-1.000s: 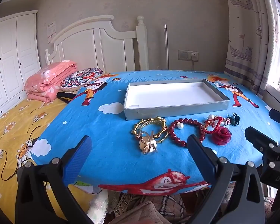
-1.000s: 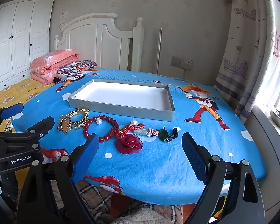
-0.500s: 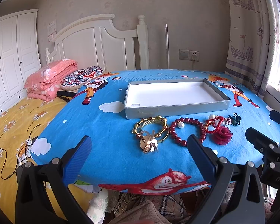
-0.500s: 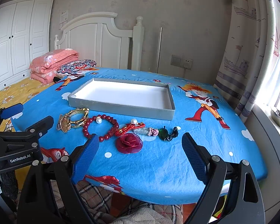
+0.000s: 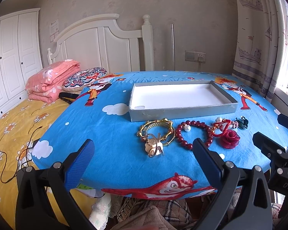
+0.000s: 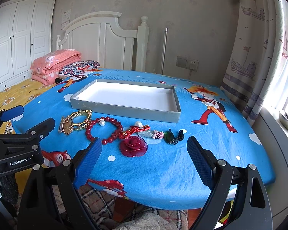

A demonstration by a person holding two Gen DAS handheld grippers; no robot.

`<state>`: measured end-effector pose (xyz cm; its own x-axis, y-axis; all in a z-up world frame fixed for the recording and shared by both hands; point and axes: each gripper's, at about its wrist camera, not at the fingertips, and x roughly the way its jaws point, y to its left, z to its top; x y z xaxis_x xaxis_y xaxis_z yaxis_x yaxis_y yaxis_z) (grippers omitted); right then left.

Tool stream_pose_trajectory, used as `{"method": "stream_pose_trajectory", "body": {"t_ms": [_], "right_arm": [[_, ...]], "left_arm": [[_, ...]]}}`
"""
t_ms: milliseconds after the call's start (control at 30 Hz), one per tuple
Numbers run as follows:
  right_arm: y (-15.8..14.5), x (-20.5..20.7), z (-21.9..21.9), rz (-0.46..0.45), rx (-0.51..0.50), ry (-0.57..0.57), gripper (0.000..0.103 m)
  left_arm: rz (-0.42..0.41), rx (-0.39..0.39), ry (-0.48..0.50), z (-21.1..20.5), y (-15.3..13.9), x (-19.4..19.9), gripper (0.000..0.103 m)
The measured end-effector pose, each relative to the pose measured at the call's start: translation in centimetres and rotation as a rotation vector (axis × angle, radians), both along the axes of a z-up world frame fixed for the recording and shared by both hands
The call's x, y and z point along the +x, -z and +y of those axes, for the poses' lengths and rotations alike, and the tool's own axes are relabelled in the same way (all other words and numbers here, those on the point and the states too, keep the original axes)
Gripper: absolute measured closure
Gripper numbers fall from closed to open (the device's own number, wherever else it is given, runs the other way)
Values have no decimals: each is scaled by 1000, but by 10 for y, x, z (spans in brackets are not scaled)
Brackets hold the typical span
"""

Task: Organize jewelry

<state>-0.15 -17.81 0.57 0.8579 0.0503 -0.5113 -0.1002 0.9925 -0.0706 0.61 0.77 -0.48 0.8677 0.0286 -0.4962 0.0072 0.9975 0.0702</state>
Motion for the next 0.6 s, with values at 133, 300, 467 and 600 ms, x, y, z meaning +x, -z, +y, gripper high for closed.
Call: {"method": "stream_pose_trajectory", "body": {"t_ms": [133,300,467,600], "right_arm": [[0,0,0,0,-1,0,19],[0,0,0,2,0,0,19],[1,0,-1,1,-1,0,19],[0,0,-1,1,-1,-1,19]], "left_arm": [[0,0,1,0,0,0,4],[0,0,1,0,0,0,4],[0,0,1,0,0,0,4],[-1,0,1,0,0,0,4]]}}
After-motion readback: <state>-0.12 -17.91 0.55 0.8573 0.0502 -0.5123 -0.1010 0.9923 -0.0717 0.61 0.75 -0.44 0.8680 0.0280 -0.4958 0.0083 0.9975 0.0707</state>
